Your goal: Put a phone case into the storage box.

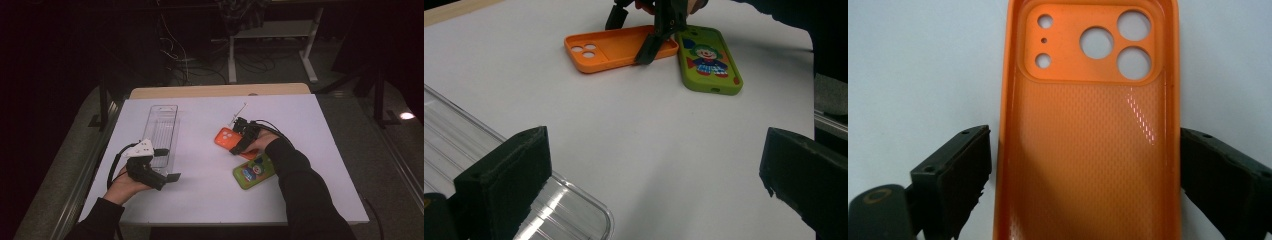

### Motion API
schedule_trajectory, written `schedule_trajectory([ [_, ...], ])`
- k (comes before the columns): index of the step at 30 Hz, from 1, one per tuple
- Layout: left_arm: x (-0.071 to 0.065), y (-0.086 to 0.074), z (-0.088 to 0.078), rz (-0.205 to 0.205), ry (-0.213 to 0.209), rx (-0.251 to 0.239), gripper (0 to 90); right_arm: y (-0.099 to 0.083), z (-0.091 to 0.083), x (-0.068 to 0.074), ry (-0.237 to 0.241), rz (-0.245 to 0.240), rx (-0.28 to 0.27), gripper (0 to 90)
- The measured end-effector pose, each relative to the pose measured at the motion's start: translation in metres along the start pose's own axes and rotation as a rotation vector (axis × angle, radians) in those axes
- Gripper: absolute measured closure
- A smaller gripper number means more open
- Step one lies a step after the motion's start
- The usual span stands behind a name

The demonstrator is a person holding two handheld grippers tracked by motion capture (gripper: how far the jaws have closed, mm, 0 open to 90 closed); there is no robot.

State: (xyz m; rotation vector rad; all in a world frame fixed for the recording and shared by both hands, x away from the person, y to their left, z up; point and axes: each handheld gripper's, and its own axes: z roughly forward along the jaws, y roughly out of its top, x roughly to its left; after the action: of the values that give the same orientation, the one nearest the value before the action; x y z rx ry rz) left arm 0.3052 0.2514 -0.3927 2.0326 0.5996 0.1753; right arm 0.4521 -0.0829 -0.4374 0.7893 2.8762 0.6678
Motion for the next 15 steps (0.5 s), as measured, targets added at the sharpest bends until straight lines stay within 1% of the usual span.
schedule_trajectory([
  [2,0.0001,0.0000,0.0001,0.000,0.000,0.000,0.0,0.0000,-0.0008,0.0004,-0.011,-0.006,0.003,12.0],
  [11,-0.0006,0.0002,0.0001,-0.002,-0.001,0.001,0.0,0.0002,-0.0015,0.0013,-0.019,-0.006,0.005,14.2],
  [14,0.0000,0.0004,0.0001,0.009,0.000,0.009,0.0,0.0004,-0.0017,0.0019,-0.020,0.001,0.008,14.5],
  [15,-0.0002,0.0006,0.0002,0.000,-0.002,0.008,0.0,0.0006,-0.0019,0.0023,-0.024,0.002,0.010,14.7],
])
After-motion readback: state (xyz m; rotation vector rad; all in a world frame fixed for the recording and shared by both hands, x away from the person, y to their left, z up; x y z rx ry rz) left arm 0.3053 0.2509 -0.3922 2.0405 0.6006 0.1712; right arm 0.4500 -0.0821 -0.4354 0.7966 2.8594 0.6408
